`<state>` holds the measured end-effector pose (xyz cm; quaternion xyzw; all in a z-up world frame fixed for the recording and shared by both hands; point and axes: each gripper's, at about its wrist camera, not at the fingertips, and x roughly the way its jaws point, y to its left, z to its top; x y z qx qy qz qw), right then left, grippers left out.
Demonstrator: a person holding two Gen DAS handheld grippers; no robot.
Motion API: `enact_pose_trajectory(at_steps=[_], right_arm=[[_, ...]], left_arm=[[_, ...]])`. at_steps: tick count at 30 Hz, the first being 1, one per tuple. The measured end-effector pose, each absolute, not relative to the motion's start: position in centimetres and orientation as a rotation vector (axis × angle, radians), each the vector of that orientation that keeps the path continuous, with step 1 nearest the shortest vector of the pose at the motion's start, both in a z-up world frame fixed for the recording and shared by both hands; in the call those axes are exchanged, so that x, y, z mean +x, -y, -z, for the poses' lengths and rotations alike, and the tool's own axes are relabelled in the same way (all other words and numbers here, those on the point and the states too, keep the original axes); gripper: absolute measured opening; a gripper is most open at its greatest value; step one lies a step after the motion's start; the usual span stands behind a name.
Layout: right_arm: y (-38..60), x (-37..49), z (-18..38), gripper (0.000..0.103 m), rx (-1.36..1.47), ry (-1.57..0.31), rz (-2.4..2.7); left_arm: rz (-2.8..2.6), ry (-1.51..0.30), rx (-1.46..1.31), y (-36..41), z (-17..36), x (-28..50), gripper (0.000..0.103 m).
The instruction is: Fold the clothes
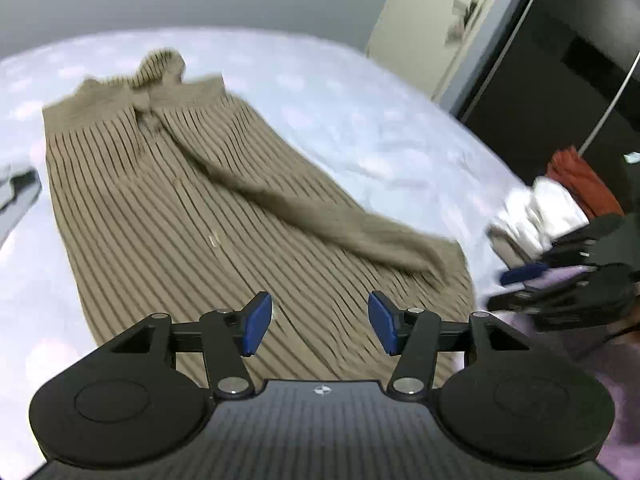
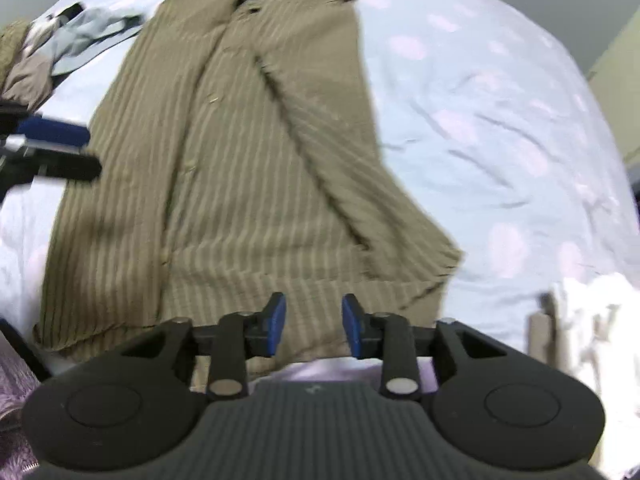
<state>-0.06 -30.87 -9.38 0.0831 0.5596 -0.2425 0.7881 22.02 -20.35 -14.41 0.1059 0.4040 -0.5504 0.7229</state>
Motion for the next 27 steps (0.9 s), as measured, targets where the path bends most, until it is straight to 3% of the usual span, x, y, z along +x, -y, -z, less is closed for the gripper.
enact_pose_trajectory(at_steps=[6,15,23,25,26,27], right_arm=[[36.5,0.9,10.4,0.039,0.146,-1.307,0.553],[45.6,0.9,14.6,0.04,0.288,-1.256,0.572],[49.4,-2.6,18.3,0.043,0.577,-1.094,0.548],[49.6,-3.6,19.2,0.035,0.674,-1.05,0.532],[49.5,-3.9,19.4,0.016,0.694,-1.03,0.522],[49.1,-4.2,19.3,0.009,0.695,-1.011,0.508]], left_arm=[[1.266,-1.101,0.035,20.3,19.9,24.7,0.048],[1.137,-1.052,0.173,20.7,19.5,23.5,0.047],[1.101,-0.992,0.302,21.4,20.2,21.7,0.047],[1.082,-0.988,0.268,21.4,19.8,21.5,0.047],[1.072,-0.987,0.25,21.4,19.6,21.3,0.047],[1.061,-0.98,0.235,21.4,19.3,21.2,0.047]])
